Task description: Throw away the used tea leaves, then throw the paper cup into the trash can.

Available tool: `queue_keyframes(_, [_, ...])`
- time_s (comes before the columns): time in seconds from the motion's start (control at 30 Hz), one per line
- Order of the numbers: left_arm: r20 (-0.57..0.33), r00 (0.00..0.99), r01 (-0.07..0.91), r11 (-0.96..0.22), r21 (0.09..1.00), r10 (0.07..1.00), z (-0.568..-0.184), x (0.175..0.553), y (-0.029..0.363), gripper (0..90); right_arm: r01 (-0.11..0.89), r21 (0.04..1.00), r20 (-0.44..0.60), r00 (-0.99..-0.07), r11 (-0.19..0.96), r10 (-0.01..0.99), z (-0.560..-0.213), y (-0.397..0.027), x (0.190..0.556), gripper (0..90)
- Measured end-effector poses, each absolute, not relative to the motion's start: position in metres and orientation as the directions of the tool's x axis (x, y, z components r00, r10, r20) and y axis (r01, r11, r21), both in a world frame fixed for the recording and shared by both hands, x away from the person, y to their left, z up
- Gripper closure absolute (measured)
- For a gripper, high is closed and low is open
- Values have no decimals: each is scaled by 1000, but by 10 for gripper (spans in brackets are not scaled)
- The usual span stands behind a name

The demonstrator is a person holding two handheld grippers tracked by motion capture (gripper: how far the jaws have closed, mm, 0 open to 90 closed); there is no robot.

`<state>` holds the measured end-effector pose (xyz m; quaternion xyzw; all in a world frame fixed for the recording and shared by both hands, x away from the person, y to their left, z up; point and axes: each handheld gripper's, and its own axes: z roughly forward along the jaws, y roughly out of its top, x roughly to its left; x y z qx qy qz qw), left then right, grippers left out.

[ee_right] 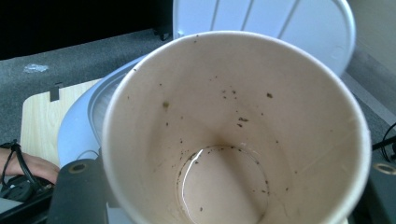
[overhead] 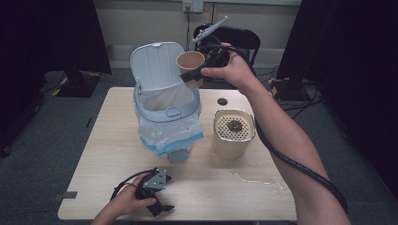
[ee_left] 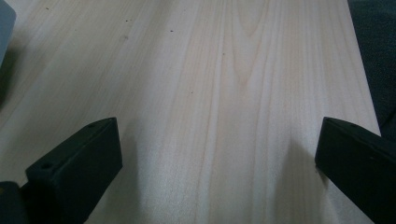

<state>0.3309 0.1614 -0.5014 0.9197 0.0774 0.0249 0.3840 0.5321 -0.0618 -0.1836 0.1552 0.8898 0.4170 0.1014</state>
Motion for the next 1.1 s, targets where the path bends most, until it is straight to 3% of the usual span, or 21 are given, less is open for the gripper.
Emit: queue_keyframes(1.1, [-13, 987, 123, -693, 710, 161, -501, 331, 161, 0, 174, 768, -24, -954, 617, 300, -202, -21, 527, 267])
